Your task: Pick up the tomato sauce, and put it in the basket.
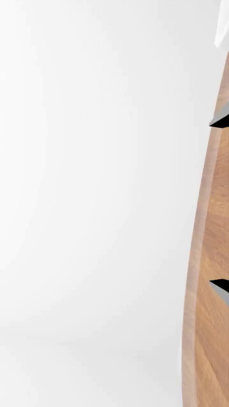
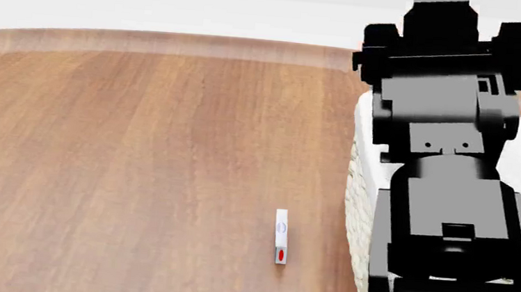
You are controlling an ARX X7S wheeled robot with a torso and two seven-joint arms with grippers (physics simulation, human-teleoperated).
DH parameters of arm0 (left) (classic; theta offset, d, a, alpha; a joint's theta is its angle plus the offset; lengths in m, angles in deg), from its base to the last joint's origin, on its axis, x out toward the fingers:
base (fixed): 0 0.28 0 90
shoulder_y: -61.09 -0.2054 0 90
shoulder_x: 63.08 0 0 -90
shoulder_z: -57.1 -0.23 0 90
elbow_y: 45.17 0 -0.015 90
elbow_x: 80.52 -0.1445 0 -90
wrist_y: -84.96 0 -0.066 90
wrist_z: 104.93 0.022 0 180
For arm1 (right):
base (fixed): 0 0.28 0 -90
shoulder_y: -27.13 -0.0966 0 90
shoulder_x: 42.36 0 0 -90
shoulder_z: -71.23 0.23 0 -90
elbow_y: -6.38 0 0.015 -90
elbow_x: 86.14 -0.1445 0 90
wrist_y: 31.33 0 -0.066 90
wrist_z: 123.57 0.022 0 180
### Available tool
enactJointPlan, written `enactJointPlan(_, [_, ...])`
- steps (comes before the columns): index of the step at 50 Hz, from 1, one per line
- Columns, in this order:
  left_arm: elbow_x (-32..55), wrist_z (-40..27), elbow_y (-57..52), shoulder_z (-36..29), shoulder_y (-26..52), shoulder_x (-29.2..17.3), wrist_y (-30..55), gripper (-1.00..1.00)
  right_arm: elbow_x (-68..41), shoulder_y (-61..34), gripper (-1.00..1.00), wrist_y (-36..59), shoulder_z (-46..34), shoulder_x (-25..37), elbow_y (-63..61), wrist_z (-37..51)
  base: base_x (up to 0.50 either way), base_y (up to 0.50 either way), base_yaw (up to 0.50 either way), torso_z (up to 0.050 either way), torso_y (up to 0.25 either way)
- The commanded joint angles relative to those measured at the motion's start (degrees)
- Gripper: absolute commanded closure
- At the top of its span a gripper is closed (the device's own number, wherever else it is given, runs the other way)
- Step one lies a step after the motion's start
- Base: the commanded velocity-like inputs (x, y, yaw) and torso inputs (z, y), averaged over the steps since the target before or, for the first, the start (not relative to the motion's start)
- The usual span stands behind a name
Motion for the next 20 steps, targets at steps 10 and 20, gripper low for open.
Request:
enactJointPlan(10, [-0.2,-0.1,-0.3,-0.3,-0.3,-0.3,-0.3,-1.0,-31.7,-0.6,-1.0,-2.8,-38.0,1.9,-24.3,8.4,0.0,0.0,0.0,0.0,0.0])
enactJointPlan(20, [-1.1,-0.2,-0.5,-0.9,-0.7,-0.1,-0.8,-1.0,-37.8,15.7,-1.0,9.4,-39.1,12.6,-81.0,25.5,0.0,0.0,0.0,0.0,0.0])
